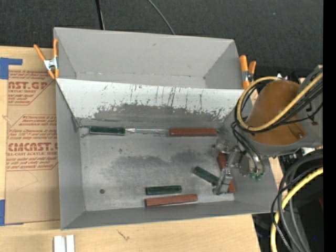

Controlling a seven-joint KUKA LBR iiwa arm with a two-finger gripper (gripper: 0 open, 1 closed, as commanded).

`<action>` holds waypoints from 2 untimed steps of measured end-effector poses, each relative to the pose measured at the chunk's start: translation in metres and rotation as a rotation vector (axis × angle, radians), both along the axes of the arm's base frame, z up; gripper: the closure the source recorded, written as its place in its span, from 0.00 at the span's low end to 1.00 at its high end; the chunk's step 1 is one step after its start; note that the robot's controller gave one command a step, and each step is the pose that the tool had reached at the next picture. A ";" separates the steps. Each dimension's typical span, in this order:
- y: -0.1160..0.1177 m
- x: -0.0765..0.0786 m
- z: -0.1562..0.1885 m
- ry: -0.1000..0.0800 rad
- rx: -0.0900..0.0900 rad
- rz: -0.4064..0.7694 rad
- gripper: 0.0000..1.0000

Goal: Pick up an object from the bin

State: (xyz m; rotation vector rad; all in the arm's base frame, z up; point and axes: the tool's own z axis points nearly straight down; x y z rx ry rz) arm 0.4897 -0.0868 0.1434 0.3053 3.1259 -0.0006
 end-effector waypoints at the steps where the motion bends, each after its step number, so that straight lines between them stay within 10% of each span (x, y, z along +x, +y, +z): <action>1: 0.001 0.009 -0.063 -0.005 0.001 -0.114 0.00; 2: -0.003 0.007 -0.074 0.002 0.002 -0.190 1.00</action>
Offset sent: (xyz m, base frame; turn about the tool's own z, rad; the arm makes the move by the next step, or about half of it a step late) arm 0.0075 -0.0044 -0.0734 0.1912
